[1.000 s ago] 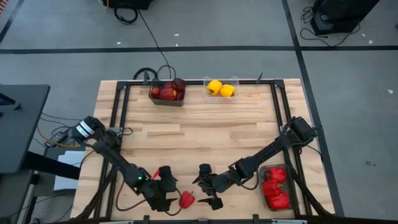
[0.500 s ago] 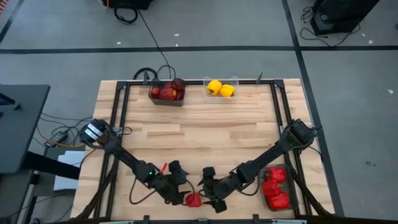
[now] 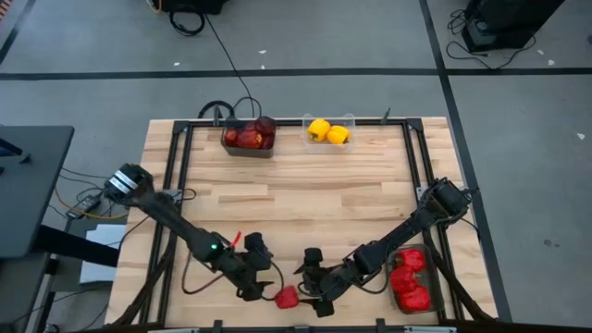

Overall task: Sort produce into baskets
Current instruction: Put the red bell pepper into the bottom black bin

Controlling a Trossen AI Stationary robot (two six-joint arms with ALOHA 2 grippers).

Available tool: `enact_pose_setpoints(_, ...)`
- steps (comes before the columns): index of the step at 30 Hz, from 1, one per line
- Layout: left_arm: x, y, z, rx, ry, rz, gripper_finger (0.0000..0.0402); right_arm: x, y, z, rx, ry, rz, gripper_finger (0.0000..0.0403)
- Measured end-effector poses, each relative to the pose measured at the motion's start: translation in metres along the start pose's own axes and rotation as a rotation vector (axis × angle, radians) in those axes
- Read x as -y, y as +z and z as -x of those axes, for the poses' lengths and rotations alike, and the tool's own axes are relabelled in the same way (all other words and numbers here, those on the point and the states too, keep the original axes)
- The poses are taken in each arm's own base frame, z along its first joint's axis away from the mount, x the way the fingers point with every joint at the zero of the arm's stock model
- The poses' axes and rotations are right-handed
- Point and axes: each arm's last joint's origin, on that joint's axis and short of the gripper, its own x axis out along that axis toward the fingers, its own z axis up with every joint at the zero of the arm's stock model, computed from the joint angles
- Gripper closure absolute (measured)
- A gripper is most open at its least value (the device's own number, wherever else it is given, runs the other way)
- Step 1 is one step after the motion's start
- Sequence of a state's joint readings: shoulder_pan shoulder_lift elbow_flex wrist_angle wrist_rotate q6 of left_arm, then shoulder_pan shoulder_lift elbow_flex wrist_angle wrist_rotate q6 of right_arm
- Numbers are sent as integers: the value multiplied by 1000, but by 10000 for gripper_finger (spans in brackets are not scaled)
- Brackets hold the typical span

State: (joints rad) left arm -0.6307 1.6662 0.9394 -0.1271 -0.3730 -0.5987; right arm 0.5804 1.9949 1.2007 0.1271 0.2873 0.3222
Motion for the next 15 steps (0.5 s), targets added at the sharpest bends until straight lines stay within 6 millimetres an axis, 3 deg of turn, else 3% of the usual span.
enact_pose_setpoints(3, 4, 7, 16, 34, -49, 11, 9, -1, 1, 0, 7, 12, -3, 16)
enact_pose_setpoints(6, 15, 2, 19, 21, -121, 11, 9, -1, 2, 0, 24, 8, -9, 16)
enact_pose_setpoints(11, 34, -27, -5, -25, -132, -63, 9, -2, 4, 0, 50, 6, -72, 16)
enact_pose_setpoints(15, 42, -39, -27, 2, -154, -57, 9, -4, 1, 1, 58, 19, -76, 16)
